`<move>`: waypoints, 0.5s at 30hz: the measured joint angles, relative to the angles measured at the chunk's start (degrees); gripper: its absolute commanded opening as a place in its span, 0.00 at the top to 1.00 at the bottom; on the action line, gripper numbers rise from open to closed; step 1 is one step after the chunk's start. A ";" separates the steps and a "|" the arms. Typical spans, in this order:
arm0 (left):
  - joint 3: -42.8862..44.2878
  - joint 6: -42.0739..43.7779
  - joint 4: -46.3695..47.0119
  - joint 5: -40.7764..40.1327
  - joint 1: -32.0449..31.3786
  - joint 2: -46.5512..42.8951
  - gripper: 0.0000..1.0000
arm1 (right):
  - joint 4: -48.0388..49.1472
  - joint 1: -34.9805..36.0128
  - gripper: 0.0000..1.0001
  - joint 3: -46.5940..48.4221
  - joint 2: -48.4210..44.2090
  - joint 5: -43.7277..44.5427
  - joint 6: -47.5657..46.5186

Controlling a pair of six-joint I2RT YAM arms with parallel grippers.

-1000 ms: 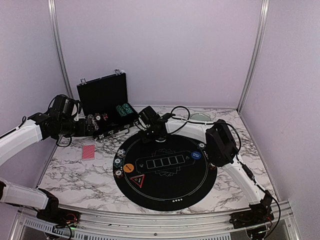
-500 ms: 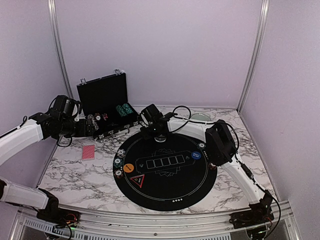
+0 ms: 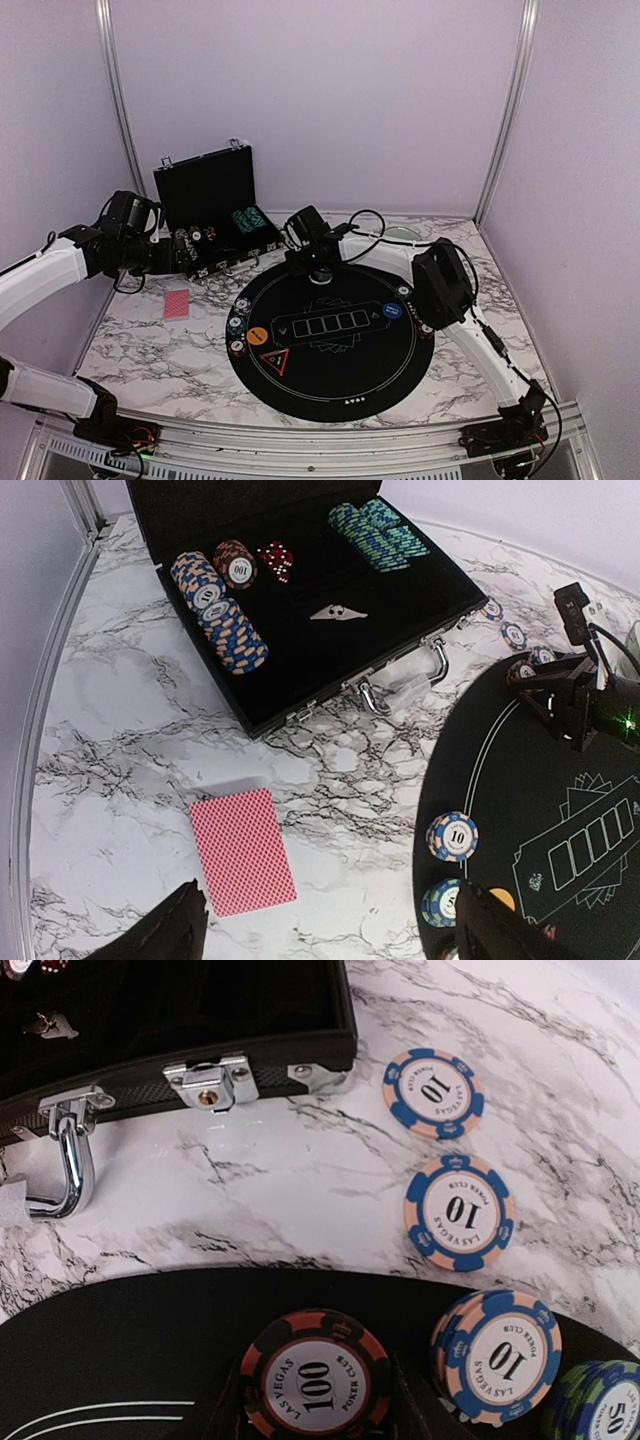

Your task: Distribute texas hold em gaming equipment

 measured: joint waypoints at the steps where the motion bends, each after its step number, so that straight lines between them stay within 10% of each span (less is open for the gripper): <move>1: 0.00 0.00 0.04 0.02 0.00 0.04 0.13 | 0.02 -0.02 0.58 0.02 0.00 0.00 -0.02; 15: 0.00 -0.02 0.09 1.01 0.28 0.26 0.13 | -0.46 -0.35 0.56 0.74 0.26 -0.02 -0.04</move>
